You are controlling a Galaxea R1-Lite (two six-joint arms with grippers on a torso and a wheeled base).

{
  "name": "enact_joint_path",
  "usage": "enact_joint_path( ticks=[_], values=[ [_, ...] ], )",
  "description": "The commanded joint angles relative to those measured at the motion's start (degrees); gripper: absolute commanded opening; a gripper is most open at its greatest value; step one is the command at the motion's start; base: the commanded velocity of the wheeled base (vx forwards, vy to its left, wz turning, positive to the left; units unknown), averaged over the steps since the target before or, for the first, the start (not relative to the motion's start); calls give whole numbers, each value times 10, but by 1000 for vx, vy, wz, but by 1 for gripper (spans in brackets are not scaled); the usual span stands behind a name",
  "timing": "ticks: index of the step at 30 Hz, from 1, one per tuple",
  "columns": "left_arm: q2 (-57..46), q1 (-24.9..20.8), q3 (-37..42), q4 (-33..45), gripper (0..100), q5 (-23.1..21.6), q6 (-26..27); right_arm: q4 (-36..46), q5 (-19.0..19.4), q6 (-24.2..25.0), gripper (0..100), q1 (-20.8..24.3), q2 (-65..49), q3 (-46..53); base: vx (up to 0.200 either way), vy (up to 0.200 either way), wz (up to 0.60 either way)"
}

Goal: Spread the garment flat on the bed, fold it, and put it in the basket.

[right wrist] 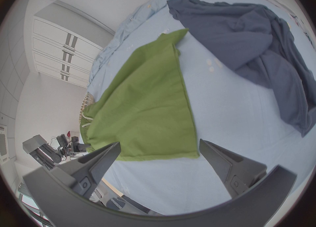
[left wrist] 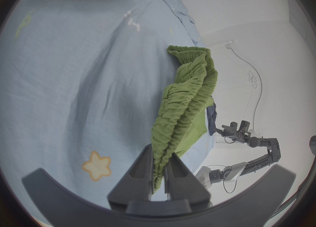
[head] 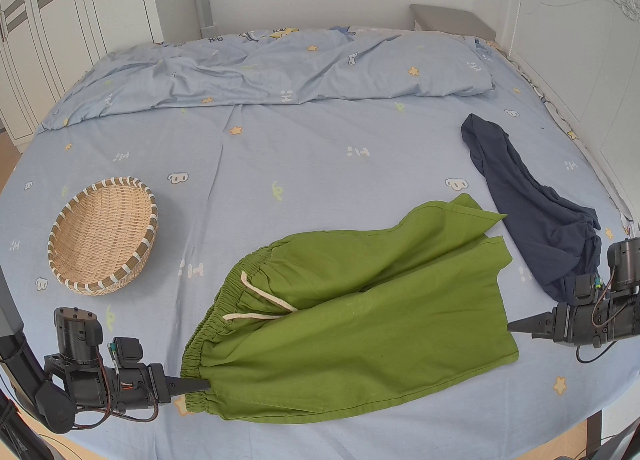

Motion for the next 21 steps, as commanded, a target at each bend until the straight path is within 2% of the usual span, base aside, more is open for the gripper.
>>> enact_joint_path(
  ticks=[1,7,11,14,21],
  values=[
    [-15,11,11,2,0,-2,0,-1,8,-24,100,-11,47,25,0,0,0],
    [-15,12,11,4,0,-1,2,-4,26,-62,100,-7,105,31,0,0,0],
    [-14,17,11,4,0,-1,2,-15,25,-63,100,-6,128,31,0,0,0],
    [-14,25,11,3,0,-2,2,-69,26,-63,100,-6,164,36,0,0,0],
    [-15,25,11,6,0,-2,2,-111,38,-57,100,-6,194,30,0,0,0]
  ],
)
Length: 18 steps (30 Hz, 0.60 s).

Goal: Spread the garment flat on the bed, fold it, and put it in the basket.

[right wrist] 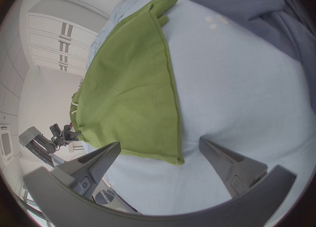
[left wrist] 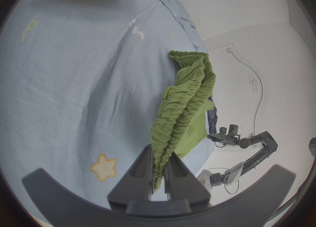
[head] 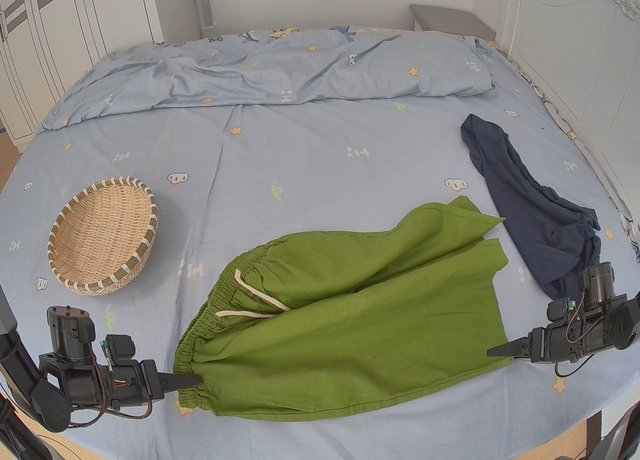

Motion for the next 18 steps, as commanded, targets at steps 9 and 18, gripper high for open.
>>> enact_joint_path(
  ticks=[9,18],
  values=[
    [2,6,9,0,0,0,0,-44,28,5,100,10,47,-7,0,0,0],
    [5,10,9,0,0,0,0,-44,29,5,0,10,46,-6,0,0,0]
  ],
)
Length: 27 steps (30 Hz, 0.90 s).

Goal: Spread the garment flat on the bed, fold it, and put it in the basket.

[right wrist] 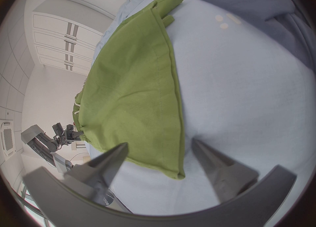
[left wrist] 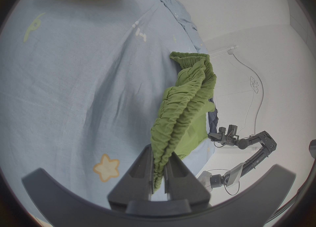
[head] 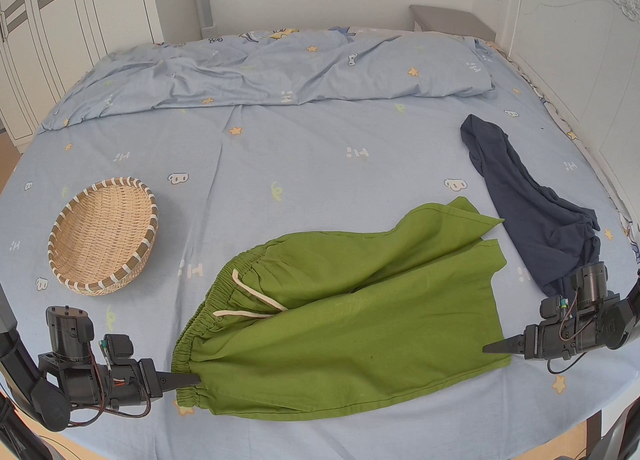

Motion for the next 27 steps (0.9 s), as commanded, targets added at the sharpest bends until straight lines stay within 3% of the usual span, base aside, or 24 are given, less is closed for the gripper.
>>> enact_joint_path(
  ticks=[1,13,24,27],
  values=[
    [2,1,9,1,0,0,0,2,1,0,0,-2,4,1,0,0,0],
    [-1,9,9,11,0,0,-1,7,-1,1,0,-7,-6,9,0,0,0],
    [-39,79,9,173,0,-1,88,66,-7,1,0,-6,-124,93,0,0,0],
    [-56,79,9,220,0,-1,119,63,-7,-1,0,0,-133,127,0,0,0]
  ],
)
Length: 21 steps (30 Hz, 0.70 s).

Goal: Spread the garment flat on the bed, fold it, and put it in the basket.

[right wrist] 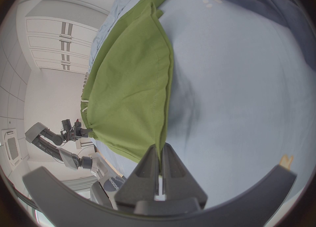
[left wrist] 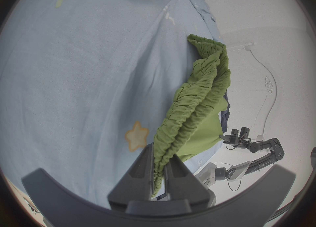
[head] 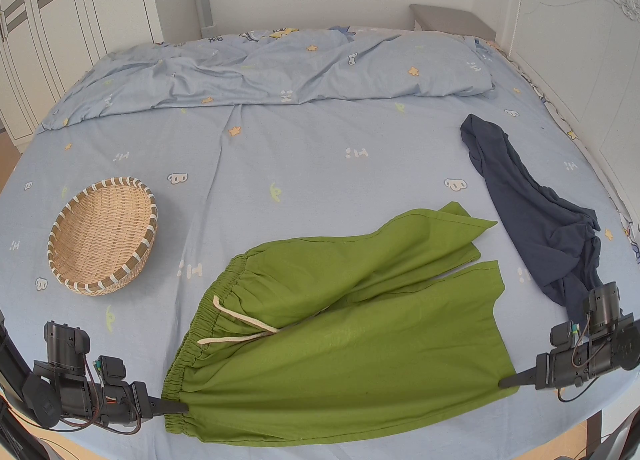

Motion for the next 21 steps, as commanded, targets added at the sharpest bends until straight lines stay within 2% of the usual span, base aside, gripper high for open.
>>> enact_joint_path(
  ticks=[1,9,15,21],
  values=[
    [-39,17,9,52,0,1,37,1,-2,-7,0,6,-48,58,0,0,0],
    [-52,19,9,83,0,1,49,-1,-2,-14,0,0,-69,106,0,0,0],
    [-53,14,9,85,0,1,49,-3,-1,-14,0,-1,-65,109,0,0,0],
    [-73,11,9,124,0,1,51,-3,0,-15,0,-2,-63,116,0,0,0]
  ],
)
